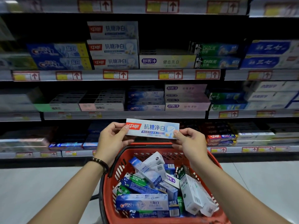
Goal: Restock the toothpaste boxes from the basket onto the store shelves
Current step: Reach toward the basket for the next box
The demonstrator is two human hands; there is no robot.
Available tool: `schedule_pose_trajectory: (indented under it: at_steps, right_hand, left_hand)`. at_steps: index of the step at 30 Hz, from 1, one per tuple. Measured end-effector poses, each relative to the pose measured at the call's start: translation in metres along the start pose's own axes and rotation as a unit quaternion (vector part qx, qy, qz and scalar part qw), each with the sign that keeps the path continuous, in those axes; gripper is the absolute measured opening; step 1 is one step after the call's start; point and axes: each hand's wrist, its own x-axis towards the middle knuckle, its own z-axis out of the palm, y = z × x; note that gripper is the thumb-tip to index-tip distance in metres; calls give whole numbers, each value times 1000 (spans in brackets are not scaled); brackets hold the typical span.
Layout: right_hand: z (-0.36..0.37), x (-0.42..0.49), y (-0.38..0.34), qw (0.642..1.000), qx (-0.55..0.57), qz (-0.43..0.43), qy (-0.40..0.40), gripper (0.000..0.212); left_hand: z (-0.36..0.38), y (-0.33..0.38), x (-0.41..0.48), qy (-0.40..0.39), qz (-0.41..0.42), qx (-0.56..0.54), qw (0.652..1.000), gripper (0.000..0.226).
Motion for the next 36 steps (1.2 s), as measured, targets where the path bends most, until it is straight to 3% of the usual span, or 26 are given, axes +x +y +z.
schedule_pose_trajectory:
  at_steps: [11,16,19,25,36]
  right_hand:
    - [12,-20,3,996,-14,-57,74,17]
    - [14,-19,-9,994,-7,-72,82,15]
    - [18,-18,-20,992,-2,-86,92,19]
    - [28,-13,-41,989,-18,-116,84,16]
    - [65,8,-93,985,13,-163,61,11]
  left_hand:
    - [-7,4,-1,10,38,-12,999,9]
    - [-13,2,2,47,92,56,993,6]
    - [-10,9,1,52,98,19,994,6]
    - [-10,38,8,54,151,-32,987,9]
    - [-18,85,35,83,265,55,959,17]
